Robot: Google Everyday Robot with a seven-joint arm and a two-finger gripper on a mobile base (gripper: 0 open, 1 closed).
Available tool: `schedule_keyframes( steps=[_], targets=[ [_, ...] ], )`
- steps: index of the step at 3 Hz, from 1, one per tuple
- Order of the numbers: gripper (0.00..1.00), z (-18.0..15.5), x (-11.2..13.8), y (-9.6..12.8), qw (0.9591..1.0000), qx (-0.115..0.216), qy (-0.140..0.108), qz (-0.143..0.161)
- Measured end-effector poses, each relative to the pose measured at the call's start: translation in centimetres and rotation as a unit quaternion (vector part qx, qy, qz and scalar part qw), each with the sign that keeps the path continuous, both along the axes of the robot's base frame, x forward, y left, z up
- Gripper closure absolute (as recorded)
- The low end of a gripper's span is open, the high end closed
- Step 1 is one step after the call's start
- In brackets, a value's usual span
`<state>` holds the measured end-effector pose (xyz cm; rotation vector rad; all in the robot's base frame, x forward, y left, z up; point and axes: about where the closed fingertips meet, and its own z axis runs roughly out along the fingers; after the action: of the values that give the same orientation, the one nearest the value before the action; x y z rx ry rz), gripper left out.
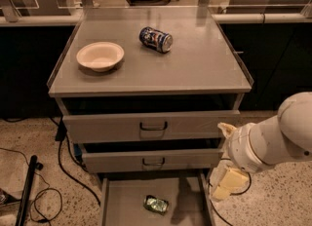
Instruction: Pick green can from bottom drawer and place on counter
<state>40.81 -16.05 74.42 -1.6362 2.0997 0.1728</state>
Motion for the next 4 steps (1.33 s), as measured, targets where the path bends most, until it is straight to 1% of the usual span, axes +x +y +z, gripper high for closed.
schedule_keyframes(
  steps=[1,2,3,4],
  targets=[
    [0.0,0.0,0.0,0.0,1.0,0.0,0.0,0.0],
    [0.0,-1.8,-0.4,0.9,0.9998,0.019,-0.008,0.004],
    [0.0,-5.7,-1.1,1.6,0.9986,0.047,-0.023,0.003],
    [0.0,-10.0,-1.8,1.8,0.9967,0.072,-0.037,0.004]
  ],
)
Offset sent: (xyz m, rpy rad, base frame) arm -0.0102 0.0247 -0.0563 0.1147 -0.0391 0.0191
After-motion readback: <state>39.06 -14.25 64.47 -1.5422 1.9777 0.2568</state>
